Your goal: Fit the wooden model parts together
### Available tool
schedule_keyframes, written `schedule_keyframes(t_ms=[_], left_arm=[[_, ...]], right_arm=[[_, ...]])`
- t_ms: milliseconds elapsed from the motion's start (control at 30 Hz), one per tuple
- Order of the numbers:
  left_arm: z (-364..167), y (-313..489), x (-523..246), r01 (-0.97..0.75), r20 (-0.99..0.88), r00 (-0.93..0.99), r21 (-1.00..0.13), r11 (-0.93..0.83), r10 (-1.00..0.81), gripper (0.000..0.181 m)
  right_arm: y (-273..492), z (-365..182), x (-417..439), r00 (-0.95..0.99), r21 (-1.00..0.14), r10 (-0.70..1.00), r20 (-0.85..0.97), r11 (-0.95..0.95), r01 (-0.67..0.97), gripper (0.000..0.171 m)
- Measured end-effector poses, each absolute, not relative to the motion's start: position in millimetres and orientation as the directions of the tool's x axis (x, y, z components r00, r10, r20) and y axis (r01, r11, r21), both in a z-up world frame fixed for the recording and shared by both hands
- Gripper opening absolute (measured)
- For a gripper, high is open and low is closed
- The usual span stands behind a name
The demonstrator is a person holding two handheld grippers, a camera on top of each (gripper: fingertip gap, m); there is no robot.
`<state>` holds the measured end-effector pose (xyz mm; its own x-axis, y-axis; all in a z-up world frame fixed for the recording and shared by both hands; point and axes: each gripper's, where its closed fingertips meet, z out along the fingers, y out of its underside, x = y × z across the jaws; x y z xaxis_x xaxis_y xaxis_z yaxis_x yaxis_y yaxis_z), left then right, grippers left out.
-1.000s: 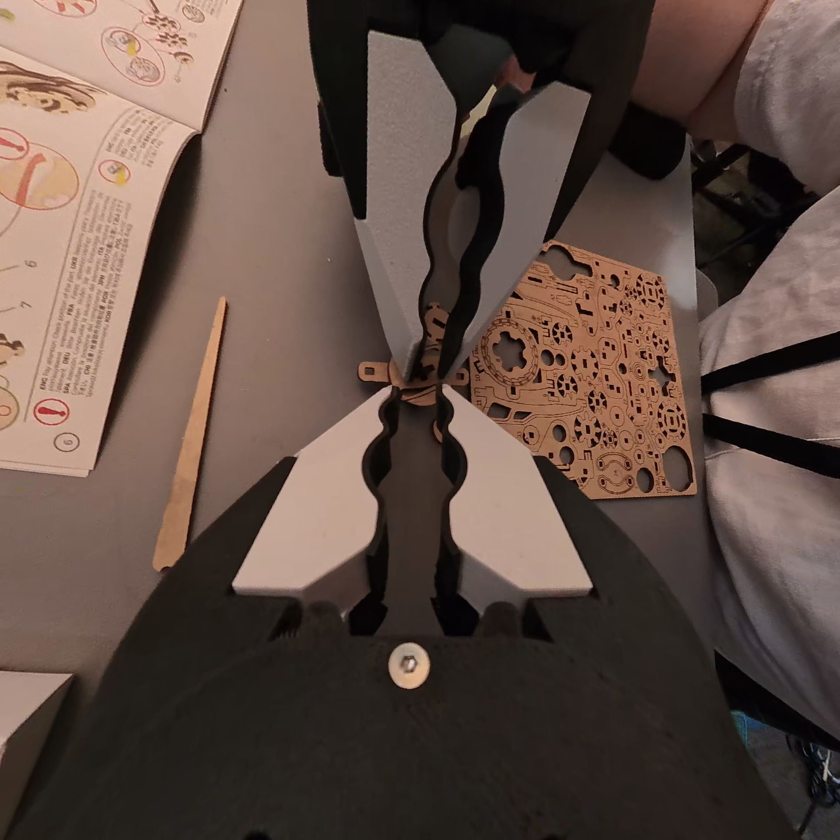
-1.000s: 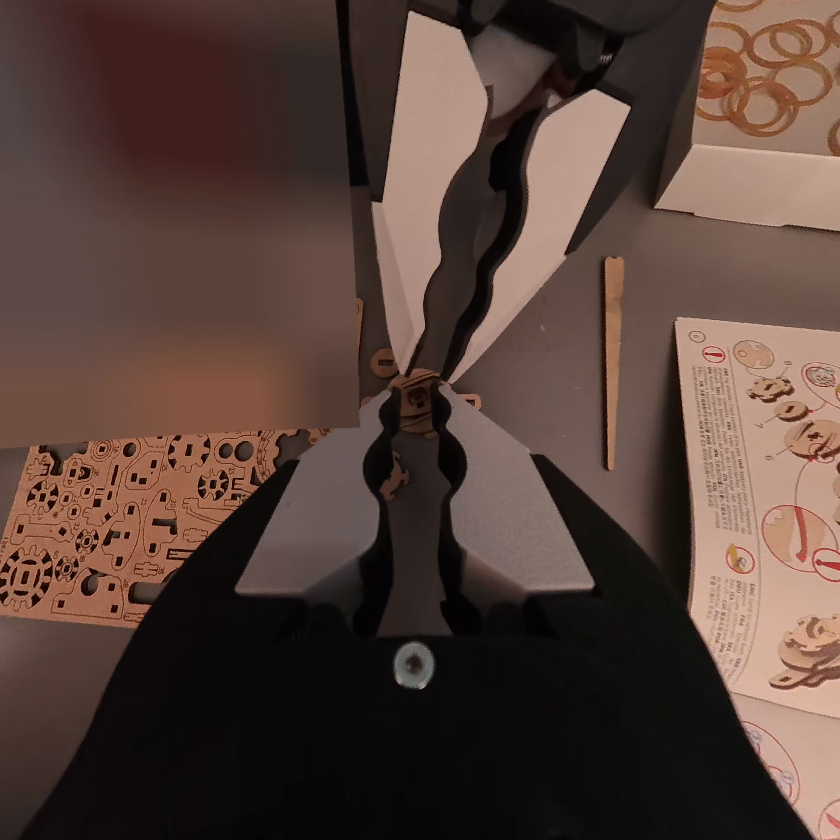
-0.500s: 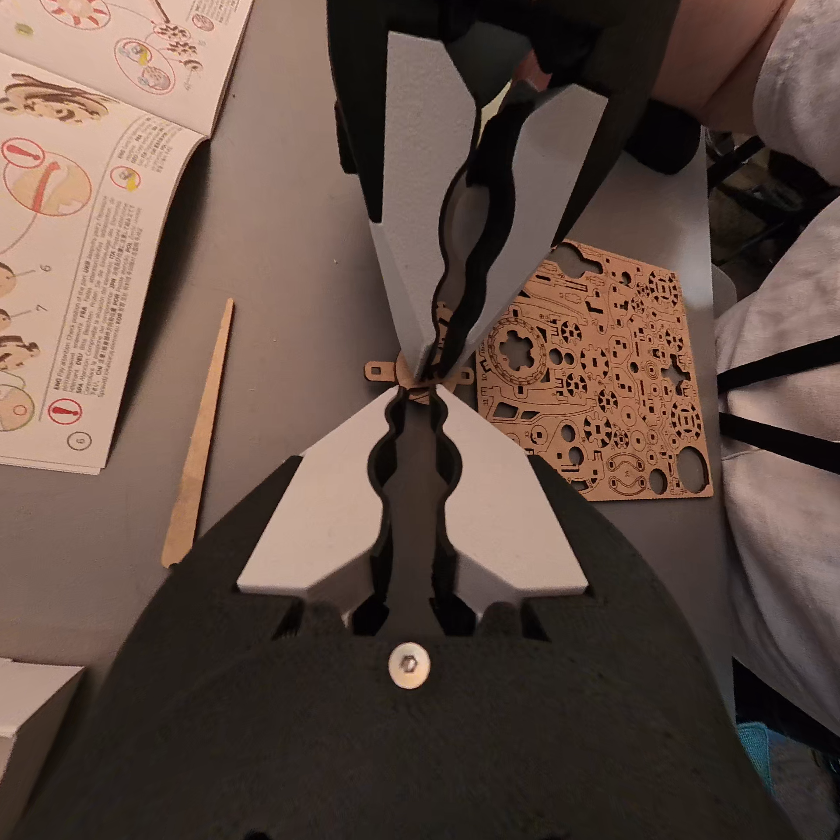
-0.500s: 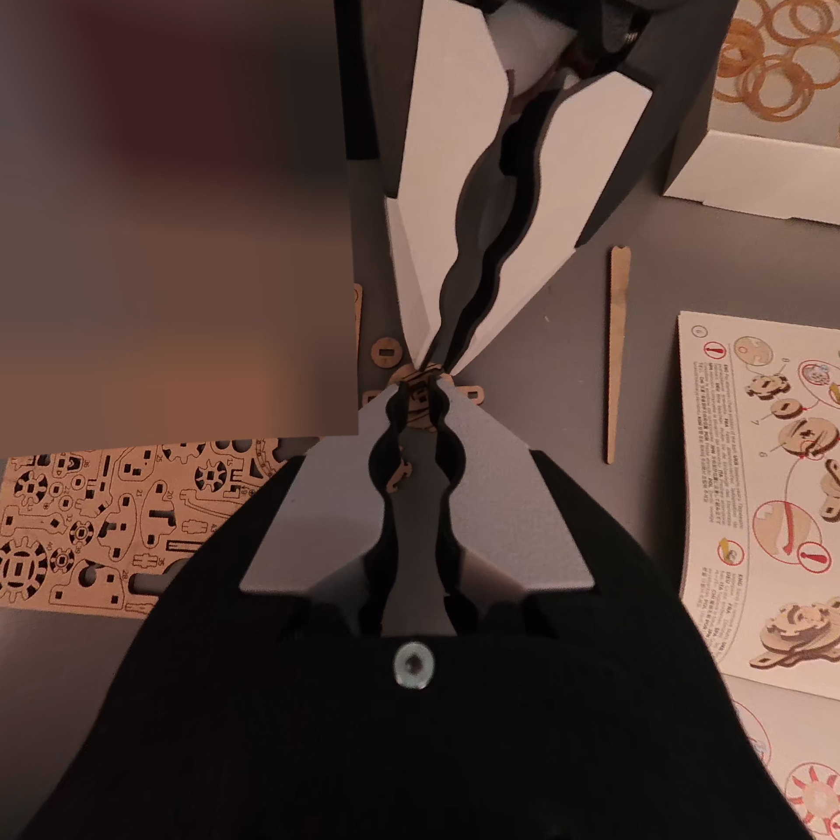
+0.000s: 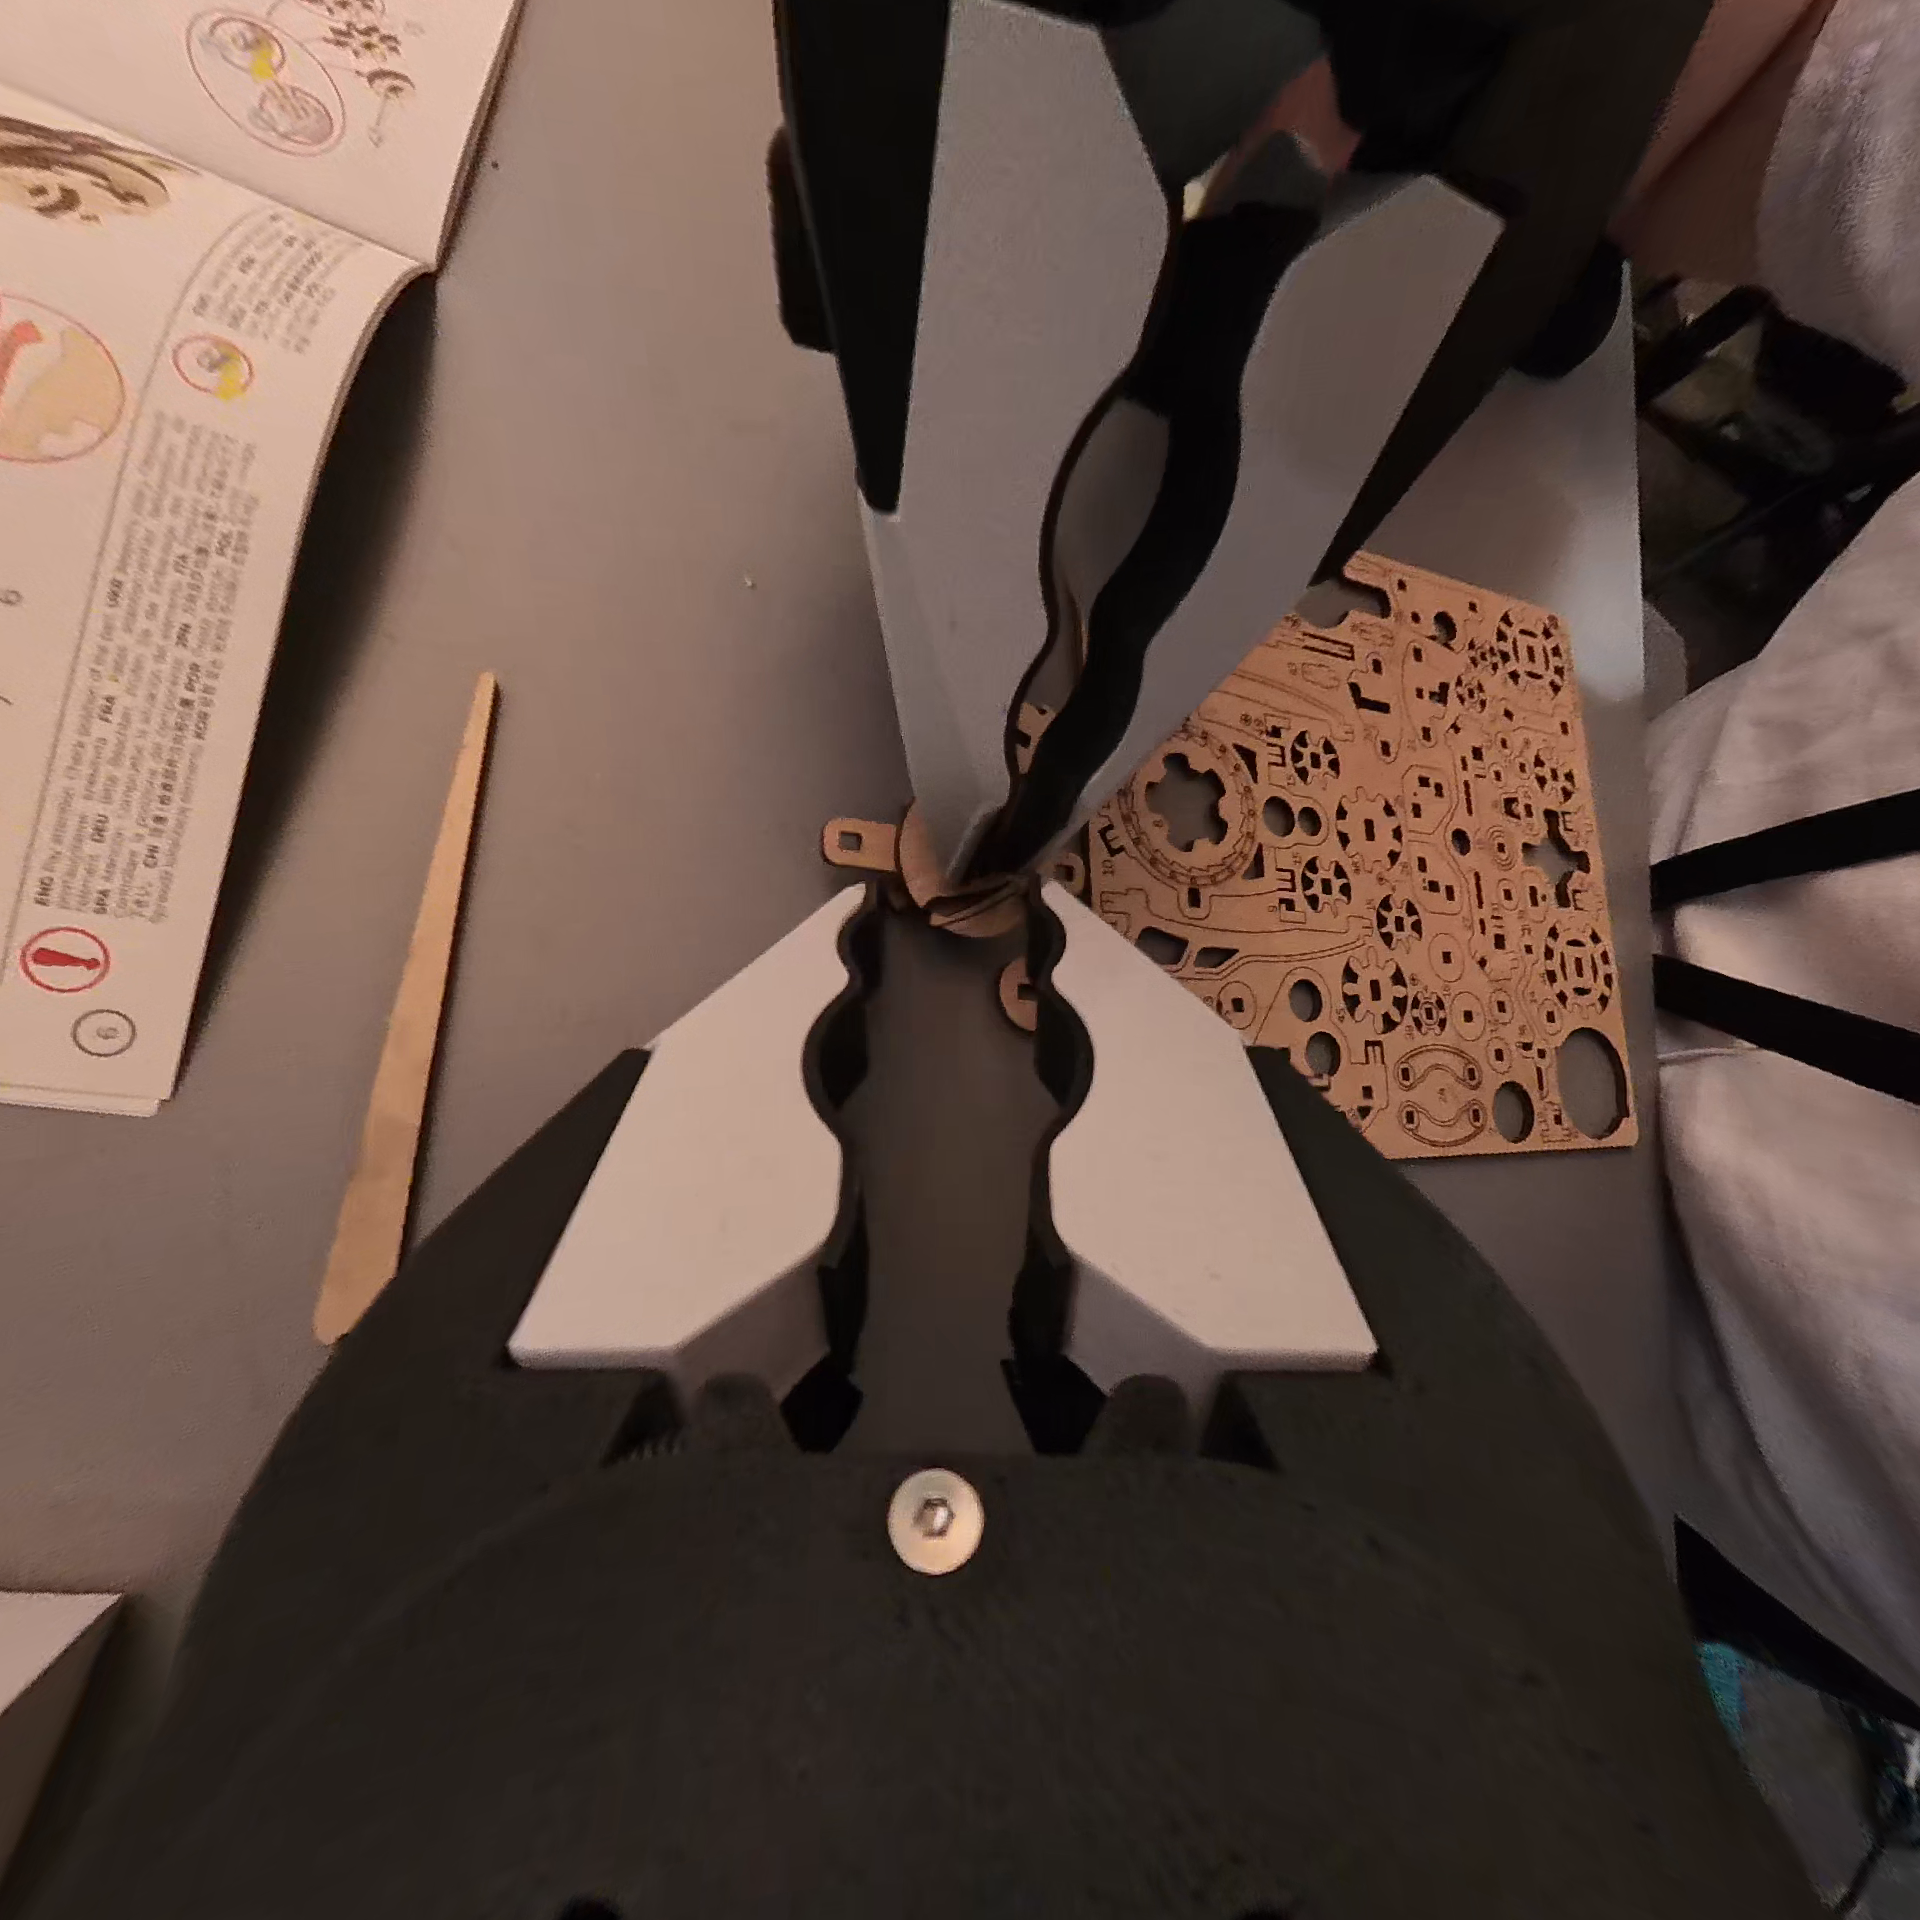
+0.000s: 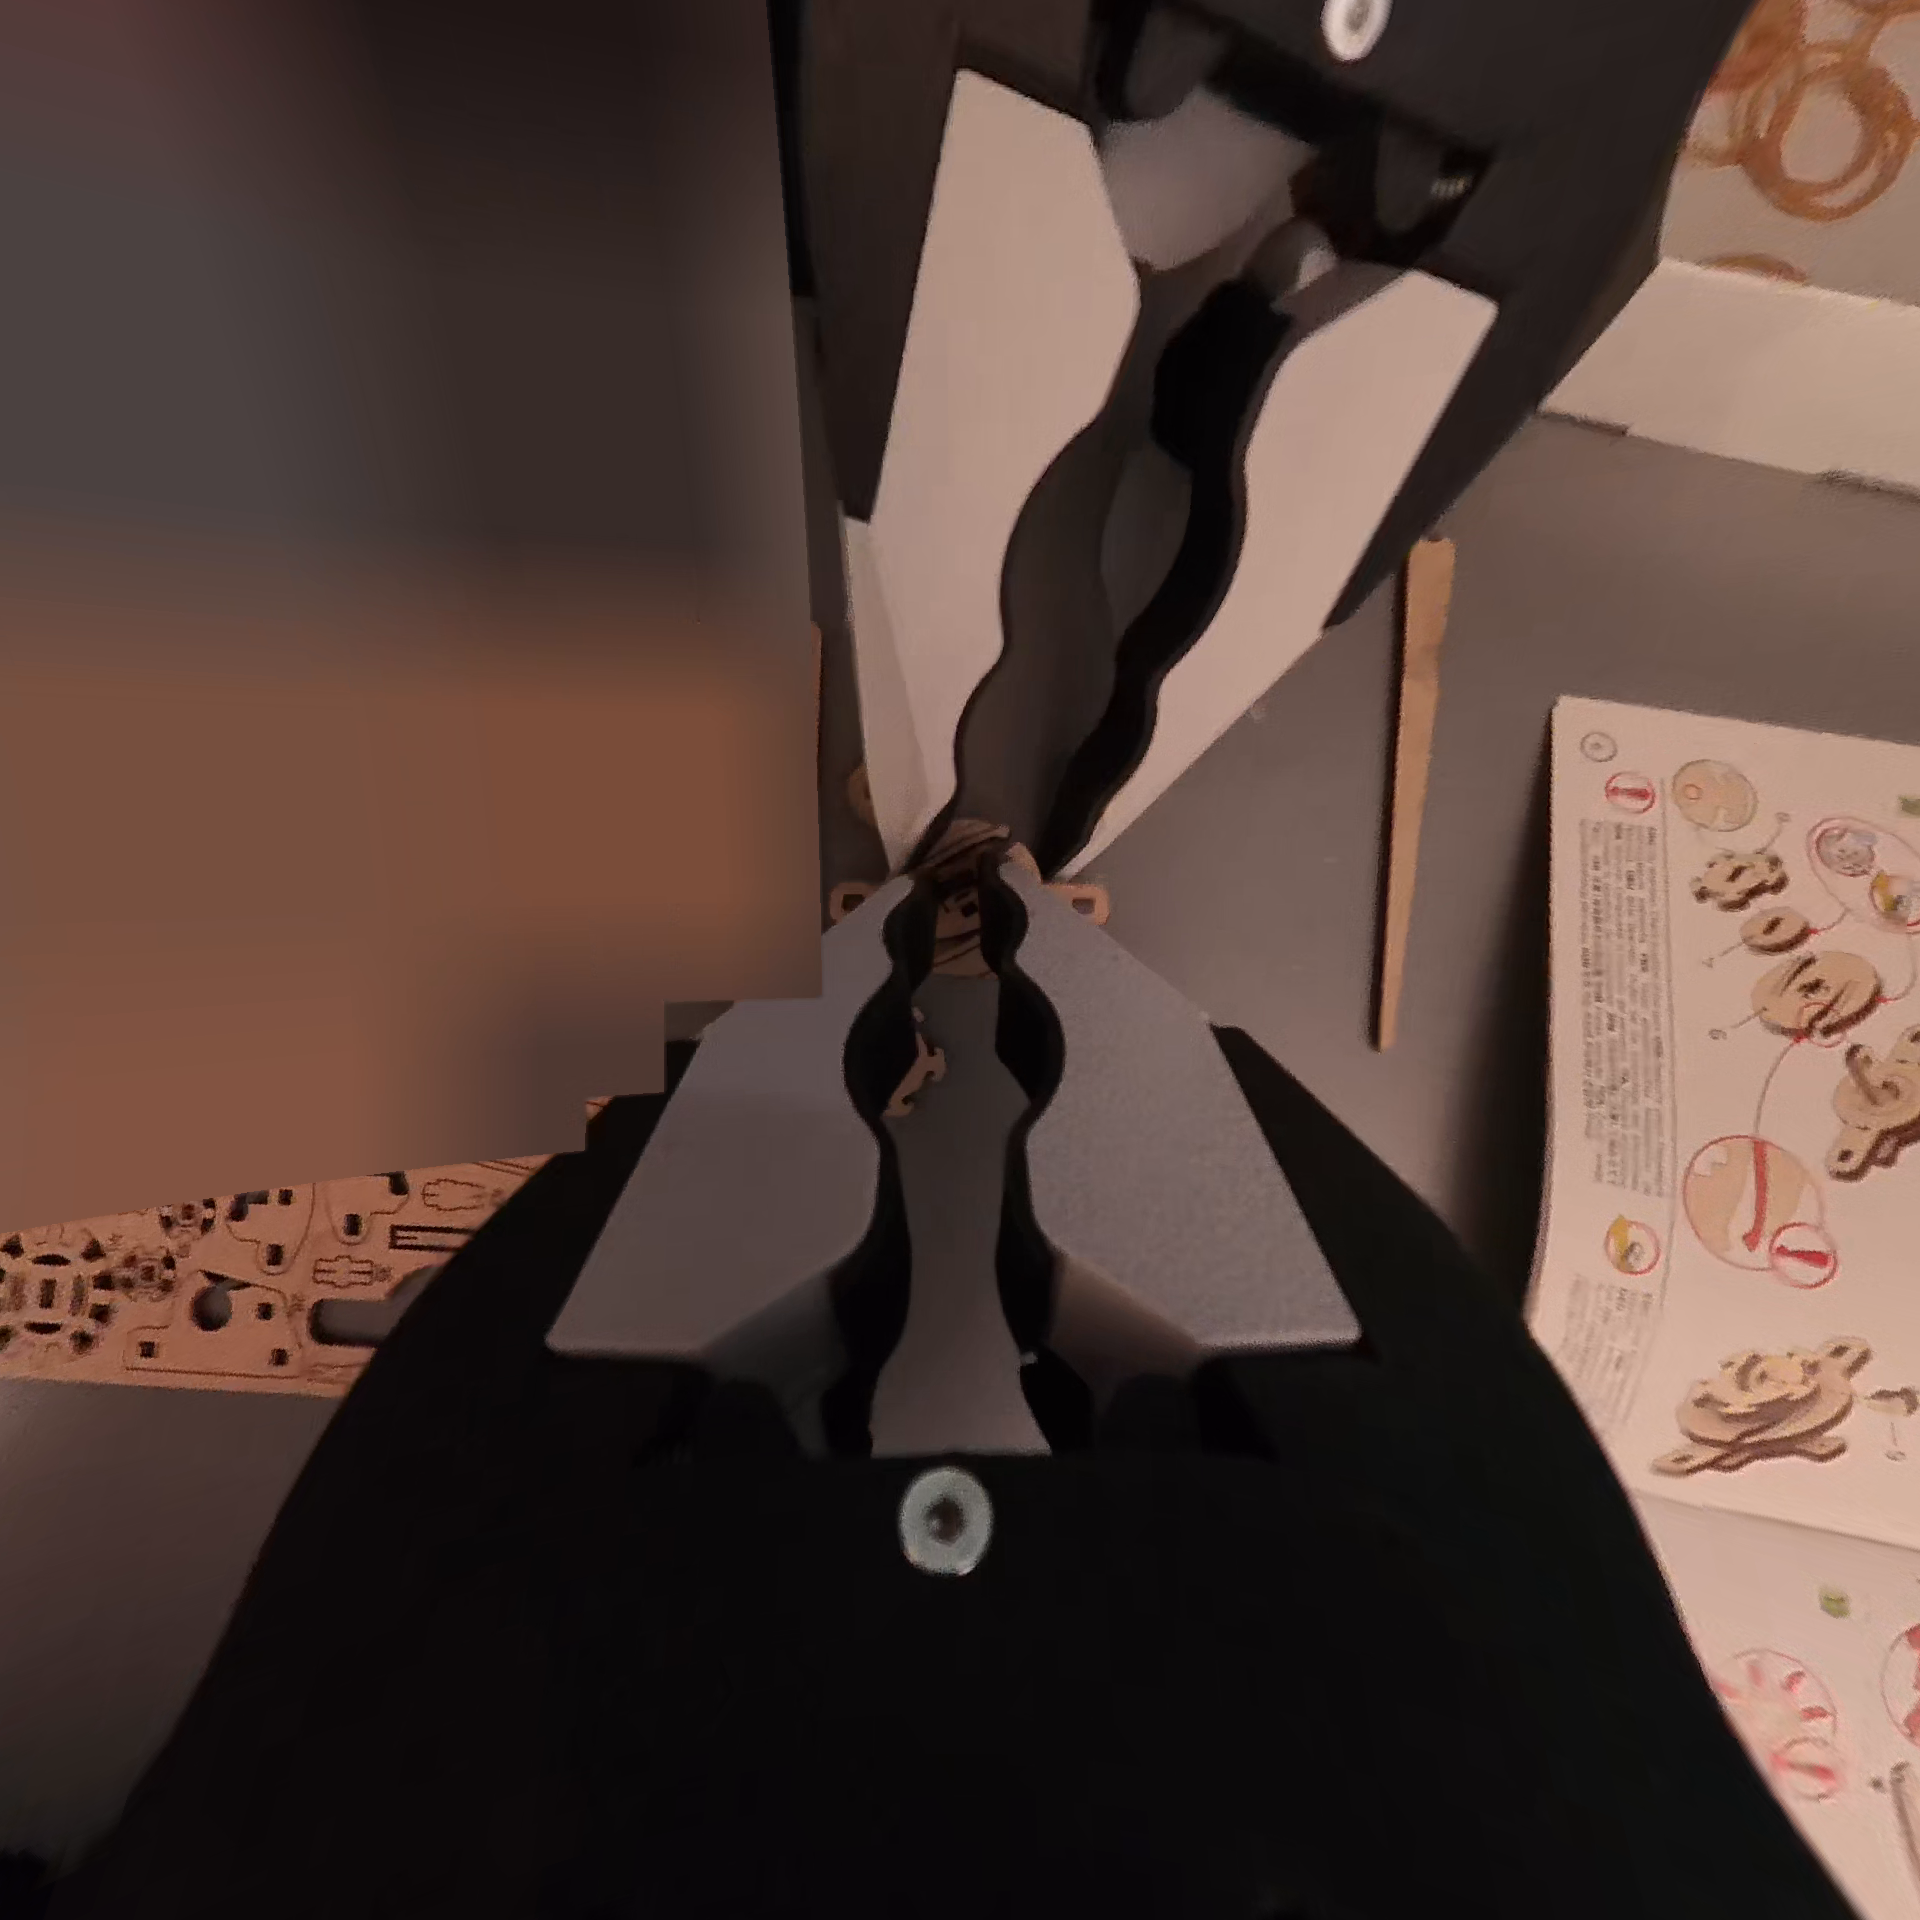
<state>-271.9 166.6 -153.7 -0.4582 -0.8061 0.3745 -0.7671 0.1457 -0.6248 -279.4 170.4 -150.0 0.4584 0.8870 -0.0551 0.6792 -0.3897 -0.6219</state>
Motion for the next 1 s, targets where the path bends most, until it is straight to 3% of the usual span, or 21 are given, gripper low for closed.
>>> schedule_keyframes(t_ms=[67, 267, 400, 633, 1000], left_arm=[[-153, 167, -272, -0.764, 0.360, -0.462, -0.626, 0.157, -0.811, 0.027], [-154, 171, -272, -0.774, 0.394, -0.447, -0.620, 0.127, -0.803, 0.028], [-143, 177, -270, -0.753, 0.392, -0.449, -0.649, 0.104, -0.803, 0.024], [-138, 171, -269, -0.689, 0.273, -0.517, -0.696, 0.205, -0.811, 0.020], [-145, 168, -269, -0.669, 0.212, -0.544, -0.693, 0.267, -0.812, 0.012]], right_arm=[[172, -149, -280, 0.426, -0.665, 0.905, 0.001, -0.317, 0.676, 0.010], [171, -137, -284, 0.436, -0.725, 0.894, -0.099, -0.365, 0.585, 0.026], [175, -123, -270, 0.441, -0.784, 0.890, -0.115, -0.354, 0.510, 0.010], [168, -146, -273, 0.429, -0.718, 0.897, -0.107, -0.368, 0.591, 0.009], [170, -147, -275, 0.455, -0.724, 0.867, -0.202, -0.445, 0.527, 0.010]])
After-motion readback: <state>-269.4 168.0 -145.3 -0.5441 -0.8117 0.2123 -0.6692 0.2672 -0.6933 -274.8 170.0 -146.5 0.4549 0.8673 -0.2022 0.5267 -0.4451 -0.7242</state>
